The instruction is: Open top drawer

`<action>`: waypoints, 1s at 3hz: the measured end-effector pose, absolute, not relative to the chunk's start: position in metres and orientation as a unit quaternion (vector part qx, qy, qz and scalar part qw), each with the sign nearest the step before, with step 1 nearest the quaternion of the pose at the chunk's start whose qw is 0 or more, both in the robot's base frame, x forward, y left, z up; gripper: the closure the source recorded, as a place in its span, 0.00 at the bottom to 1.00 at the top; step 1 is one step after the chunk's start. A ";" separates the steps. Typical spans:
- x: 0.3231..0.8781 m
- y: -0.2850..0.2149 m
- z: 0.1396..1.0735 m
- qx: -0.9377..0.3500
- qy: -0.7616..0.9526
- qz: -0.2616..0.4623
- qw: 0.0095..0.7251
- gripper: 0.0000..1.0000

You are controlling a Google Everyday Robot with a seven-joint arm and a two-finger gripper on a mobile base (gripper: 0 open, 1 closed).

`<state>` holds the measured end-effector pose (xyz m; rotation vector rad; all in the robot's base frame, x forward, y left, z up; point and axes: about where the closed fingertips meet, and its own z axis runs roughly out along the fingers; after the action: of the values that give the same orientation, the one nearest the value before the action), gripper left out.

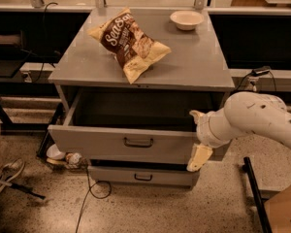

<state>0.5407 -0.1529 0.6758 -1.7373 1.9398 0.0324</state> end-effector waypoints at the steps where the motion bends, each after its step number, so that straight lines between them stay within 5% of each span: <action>1: 0.545 -0.148 0.668 -0.661 0.712 0.016 0.236 0.00; 2: 0.547 -0.149 0.659 -0.670 0.716 0.021 0.195 0.00; 3: 0.543 -0.158 0.651 -0.663 0.731 0.024 0.158 0.16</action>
Offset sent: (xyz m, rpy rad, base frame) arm 0.0102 -0.0004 -0.0265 -0.1499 0.1935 0.0540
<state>0.5433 -0.1576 0.6509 -1.8969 2.0924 0.0686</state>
